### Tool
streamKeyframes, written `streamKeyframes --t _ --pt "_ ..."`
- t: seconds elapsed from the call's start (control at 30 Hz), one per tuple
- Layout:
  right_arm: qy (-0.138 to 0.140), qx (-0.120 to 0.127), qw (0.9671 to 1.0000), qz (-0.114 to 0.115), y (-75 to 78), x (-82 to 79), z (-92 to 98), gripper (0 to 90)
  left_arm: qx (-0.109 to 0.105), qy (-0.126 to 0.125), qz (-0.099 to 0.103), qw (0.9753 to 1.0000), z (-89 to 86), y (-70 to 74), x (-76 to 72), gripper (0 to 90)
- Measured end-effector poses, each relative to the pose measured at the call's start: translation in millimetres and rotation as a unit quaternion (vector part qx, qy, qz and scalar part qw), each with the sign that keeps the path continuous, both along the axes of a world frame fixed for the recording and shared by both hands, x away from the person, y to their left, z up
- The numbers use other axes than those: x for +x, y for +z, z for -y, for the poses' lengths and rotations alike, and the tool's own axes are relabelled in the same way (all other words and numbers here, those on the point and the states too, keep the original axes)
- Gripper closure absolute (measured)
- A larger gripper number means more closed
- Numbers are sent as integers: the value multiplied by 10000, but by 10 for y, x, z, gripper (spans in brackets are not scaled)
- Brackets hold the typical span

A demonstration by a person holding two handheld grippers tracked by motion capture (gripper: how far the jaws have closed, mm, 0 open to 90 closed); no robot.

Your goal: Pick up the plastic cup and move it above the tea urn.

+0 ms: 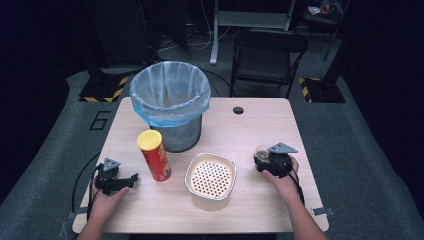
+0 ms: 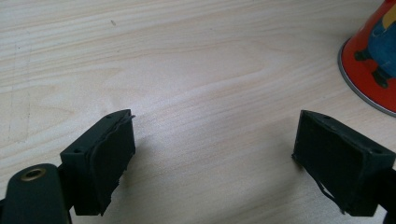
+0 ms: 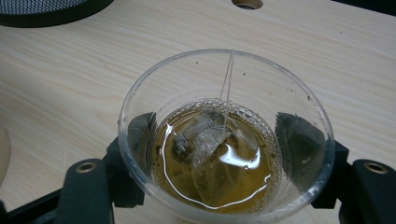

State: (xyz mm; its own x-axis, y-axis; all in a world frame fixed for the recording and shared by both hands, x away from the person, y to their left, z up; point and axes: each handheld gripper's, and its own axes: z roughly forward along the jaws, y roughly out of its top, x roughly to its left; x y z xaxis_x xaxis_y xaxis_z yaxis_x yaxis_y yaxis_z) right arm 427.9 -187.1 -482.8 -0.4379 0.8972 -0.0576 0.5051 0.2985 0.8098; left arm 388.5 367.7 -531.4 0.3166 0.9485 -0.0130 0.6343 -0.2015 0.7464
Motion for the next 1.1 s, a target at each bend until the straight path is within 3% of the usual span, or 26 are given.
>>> streamKeyframes --t 0.37,0.5,0.73,1.1 --pt "302 -30 9995 124 135 7 -10 325 15 -5 -29 10000 -1 5 -1 121" --pt "466 140 9987 169 248 20 -22 327 14 -4 -28 10000 -1 5 -1 121" --pt "886 37 9955 325 479 71 -91 334 16 -2 -25 10000 -1 4 -1 121" --pt "1163 105 9919 507 797 175 -250 339 15 -4 -27 10000 -1 5 -1 121"
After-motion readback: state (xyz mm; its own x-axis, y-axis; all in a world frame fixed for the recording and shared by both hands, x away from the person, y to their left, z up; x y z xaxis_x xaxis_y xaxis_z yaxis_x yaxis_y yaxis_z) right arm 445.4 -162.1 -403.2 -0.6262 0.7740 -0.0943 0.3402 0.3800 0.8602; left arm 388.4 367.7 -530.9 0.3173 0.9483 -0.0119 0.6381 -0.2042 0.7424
